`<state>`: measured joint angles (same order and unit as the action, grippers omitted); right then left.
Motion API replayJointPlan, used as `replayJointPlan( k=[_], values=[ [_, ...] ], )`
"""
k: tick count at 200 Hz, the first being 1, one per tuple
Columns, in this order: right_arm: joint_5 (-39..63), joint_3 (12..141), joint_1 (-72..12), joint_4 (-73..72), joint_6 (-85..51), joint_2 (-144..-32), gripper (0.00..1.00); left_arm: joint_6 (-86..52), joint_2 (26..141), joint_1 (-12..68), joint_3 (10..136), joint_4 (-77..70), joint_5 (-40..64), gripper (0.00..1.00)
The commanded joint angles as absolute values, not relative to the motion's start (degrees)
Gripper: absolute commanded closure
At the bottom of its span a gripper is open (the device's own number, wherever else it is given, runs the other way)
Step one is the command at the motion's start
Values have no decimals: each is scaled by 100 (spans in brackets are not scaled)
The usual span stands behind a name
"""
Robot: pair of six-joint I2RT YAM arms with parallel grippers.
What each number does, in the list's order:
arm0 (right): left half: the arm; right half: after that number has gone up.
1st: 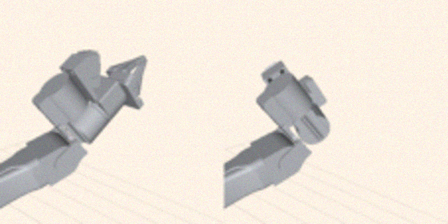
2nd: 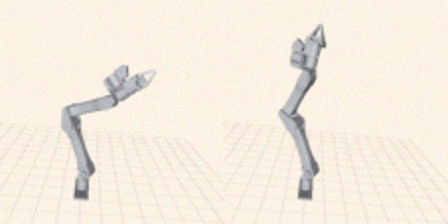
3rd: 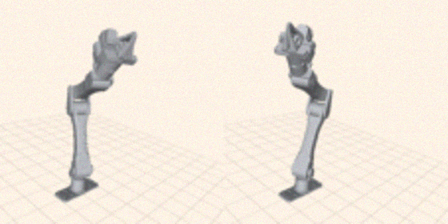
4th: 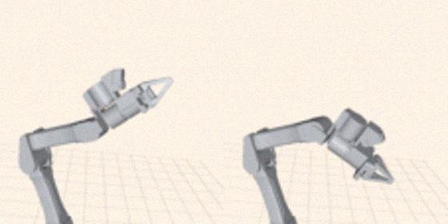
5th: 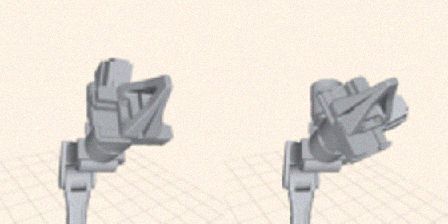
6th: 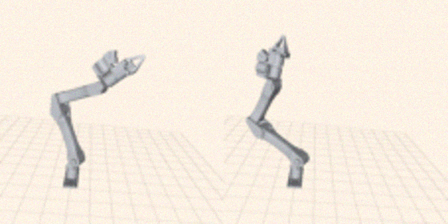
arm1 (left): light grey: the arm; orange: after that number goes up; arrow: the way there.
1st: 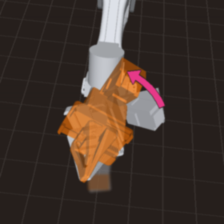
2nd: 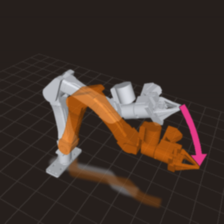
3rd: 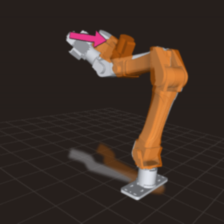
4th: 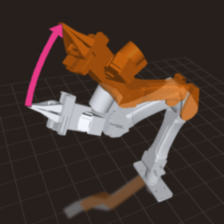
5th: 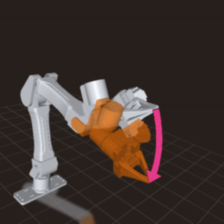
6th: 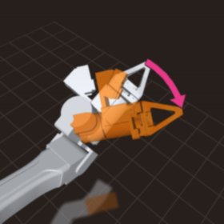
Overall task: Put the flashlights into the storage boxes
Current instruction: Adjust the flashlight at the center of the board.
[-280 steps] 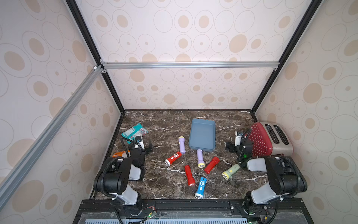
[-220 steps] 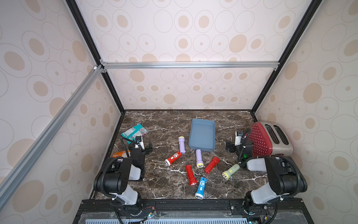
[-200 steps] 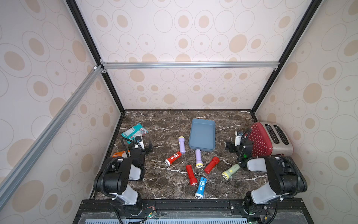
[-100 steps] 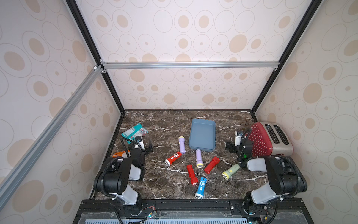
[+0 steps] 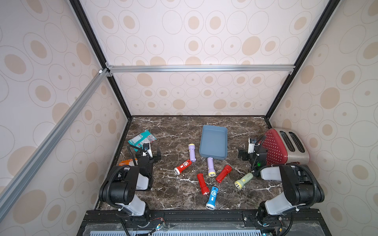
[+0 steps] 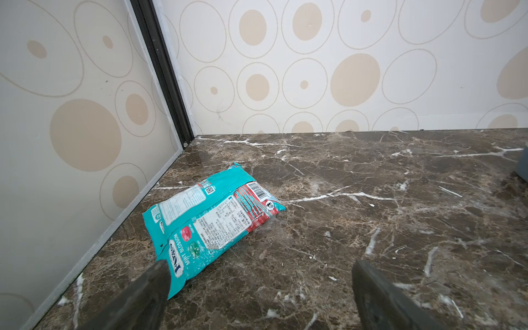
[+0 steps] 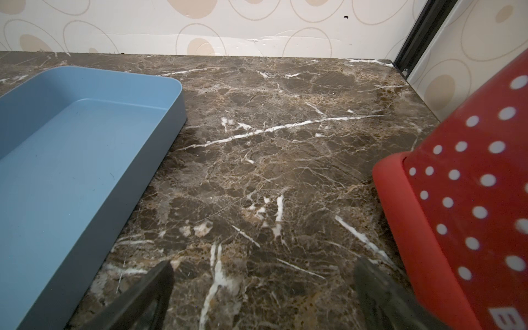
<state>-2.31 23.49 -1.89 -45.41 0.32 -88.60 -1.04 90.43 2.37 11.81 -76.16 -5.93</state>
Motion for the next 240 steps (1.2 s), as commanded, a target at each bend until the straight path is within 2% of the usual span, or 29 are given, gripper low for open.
replayJointPlan(
  k=[1,98,128,138,157,169,178,192,197,209,222,240],
  values=[
    [-208,2425,-211,-4561,103,-8816,0,3,9042,231,1278,-7770,-596,1],
    [-188,2374,-231,-4624,156,-8803,0,-1,8972,160,1151,-7965,-314,1],
    [-516,2117,-456,-5077,349,-8593,0,138,8089,200,891,-7602,65,1],
    [-860,2294,-586,-4523,358,-8244,0,112,7652,205,998,-6925,263,1],
    [-1293,3502,-651,-1344,-310,-7390,0,-343,6928,260,1577,-5346,320,1],
    [-1367,4230,-650,-8,-938,-7172,0,-838,6535,389,1956,-4435,133,1],
    [-1447,4675,-651,798,-1616,-7121,0,-1172,6334,457,2090,-3976,116,1],
    [-1804,5220,-645,2544,-3330,-7248,0,-1530,6081,457,2053,-3543,864,1],
    [-1882,5268,-619,2759,-3641,-7342,0,-1521,6040,457,1925,-3691,1172,1],
    [-884,5418,-360,2794,-3347,-7605,0,-1665,5953,459,1544,-4081,1222,1],
    [-627,5703,-357,3172,-3179,-7860,0,-2194,5848,448,1181,-4223,325,1],
    [-532,5570,-482,3215,-3240,-7740,0,-2813,5569,445,1072,-3641,-908,1]
  ],
)
